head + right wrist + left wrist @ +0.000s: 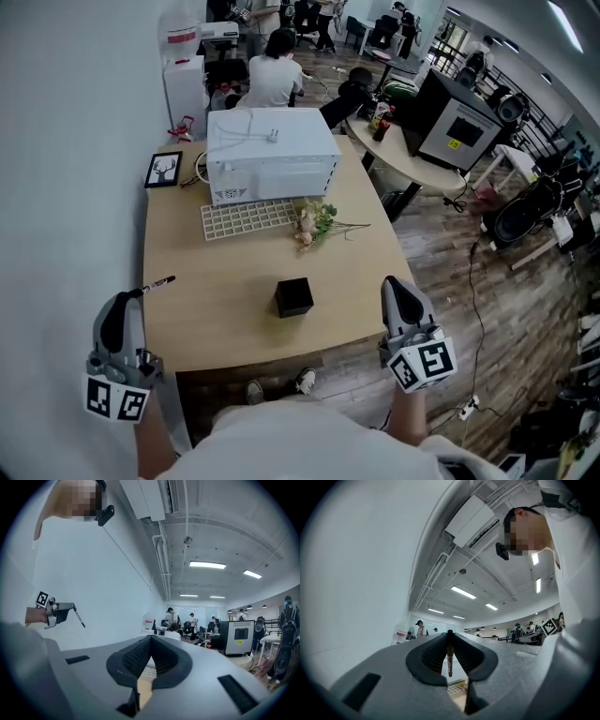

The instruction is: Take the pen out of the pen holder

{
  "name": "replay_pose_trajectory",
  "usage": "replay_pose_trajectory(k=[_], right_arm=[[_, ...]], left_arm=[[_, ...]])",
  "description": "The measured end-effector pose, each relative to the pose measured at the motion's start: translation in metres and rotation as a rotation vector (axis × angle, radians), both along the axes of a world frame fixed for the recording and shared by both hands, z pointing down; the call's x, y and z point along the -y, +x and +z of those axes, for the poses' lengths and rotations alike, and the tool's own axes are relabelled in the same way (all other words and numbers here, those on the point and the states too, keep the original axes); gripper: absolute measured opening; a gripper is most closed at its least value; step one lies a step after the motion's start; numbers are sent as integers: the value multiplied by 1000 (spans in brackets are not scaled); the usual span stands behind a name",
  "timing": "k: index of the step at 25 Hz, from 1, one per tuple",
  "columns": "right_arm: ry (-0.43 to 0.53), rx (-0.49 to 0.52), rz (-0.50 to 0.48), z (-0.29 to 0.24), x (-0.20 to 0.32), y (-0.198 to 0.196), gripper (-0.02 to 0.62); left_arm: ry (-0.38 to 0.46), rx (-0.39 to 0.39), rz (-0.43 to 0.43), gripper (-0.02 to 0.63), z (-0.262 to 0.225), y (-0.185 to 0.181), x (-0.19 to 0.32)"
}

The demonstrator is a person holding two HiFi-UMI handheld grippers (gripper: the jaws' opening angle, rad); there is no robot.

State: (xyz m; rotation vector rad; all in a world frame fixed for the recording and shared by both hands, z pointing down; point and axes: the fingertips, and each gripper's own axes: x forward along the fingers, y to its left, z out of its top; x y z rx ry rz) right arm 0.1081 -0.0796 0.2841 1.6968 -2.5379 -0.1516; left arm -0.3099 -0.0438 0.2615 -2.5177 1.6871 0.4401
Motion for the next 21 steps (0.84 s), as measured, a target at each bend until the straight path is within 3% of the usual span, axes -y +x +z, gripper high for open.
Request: replay_pose_trajectory(k=[21], right_arm=[[-44,38,-17,27,5,5,-2]], left_arm=[[-38,-42,-24,54,20,10,1]])
